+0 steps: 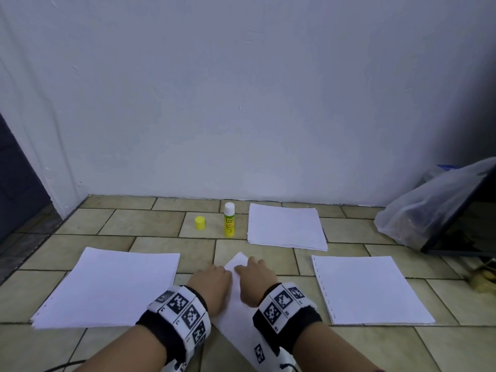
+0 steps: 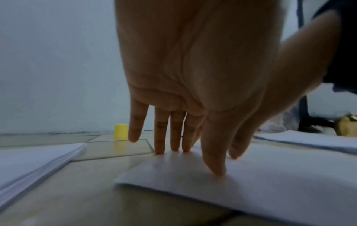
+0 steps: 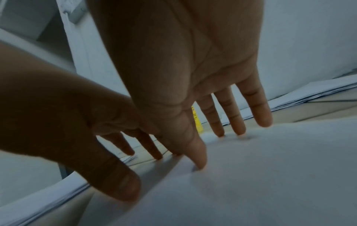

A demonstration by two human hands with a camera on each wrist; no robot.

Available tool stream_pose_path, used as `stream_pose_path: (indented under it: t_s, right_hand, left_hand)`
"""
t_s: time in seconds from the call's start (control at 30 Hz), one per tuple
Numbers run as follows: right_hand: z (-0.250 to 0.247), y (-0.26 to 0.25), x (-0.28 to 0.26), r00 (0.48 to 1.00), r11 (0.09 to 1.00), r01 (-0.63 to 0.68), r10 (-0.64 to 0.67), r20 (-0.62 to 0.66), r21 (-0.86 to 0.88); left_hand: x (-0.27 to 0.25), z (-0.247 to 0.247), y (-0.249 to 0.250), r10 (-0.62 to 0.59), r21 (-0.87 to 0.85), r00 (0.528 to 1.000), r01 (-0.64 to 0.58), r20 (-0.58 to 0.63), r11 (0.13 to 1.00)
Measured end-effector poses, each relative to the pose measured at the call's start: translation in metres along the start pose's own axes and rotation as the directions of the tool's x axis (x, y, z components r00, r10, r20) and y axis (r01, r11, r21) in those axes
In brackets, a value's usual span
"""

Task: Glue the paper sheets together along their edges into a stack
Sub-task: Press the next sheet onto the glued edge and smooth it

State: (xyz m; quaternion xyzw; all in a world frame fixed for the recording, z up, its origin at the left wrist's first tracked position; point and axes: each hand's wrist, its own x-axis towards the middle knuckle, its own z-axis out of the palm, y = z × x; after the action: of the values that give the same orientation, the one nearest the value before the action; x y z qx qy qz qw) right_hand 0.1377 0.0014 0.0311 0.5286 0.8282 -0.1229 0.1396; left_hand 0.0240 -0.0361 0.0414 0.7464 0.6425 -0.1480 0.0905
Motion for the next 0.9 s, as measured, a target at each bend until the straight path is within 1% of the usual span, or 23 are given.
stream_pose_path:
  t_s: [0.13, 0.23, 0.3, 0.4, 0.5, 0.6, 0.77, 0.9]
  right_hand:
    - [0.01, -0.014, -0.003, 0.998, 0.995, 0.055, -0.052, -0.042, 0.078]
    - [0.017, -0.022, -0.003, 0.994, 0.993, 0.091, -0.087, -0.06, 0.079]
    - [0.021, -0.025, 0.001, 0.994, 0.991, 0.107, -0.104, -0.034, 0.084]
    - [0.02, -0.027, 0.005, 0.989, 0.982, 0.147, -0.15, 0.012, 0.118]
    - [0.017, -0.025, 0.009, 0.982, 0.979, 0.172, -0.179, 0.06, 0.106]
    - [0.014, -0.012, 0.01, 0.988, 0.985, 0.128, -0.137, 0.074, 0.114]
    - [0.012, 0.03, 0.002, 0.995, 0.984, -0.024, 0.007, 0.097, 0.176]
    - [0.013, 0.063, -0.009, 0.987, 0.976, -0.144, 0.13, 0.09, 0.166]
  left_hand:
    - [-0.005, 0.006, 0.0, -0.059, -0.009, 0.998, 0.059, 0.023, 0.998]
    - [-0.004, 0.011, -0.003, -0.134, -0.016, 0.99, 0.134, 0.033, 0.991]
    - [-0.001, 0.022, -0.007, -0.172, -0.009, 0.984, 0.172, 0.057, 0.985]
    - [0.003, 0.038, -0.01, -0.208, -0.018, 0.968, 0.213, 0.143, 0.977]
    - [0.006, 0.041, -0.012, -0.218, -0.016, 0.964, 0.223, 0.15, 0.975]
    - [0.008, 0.041, -0.013, -0.212, -0.022, 0.963, 0.218, 0.165, 0.976]
    - [0.006, 0.04, -0.015, -0.192, -0.038, 0.965, 0.201, 0.177, 0.979]
    - [0.006, 0.037, -0.016, -0.175, -0.029, 0.965, 0.184, 0.194, 0.982]
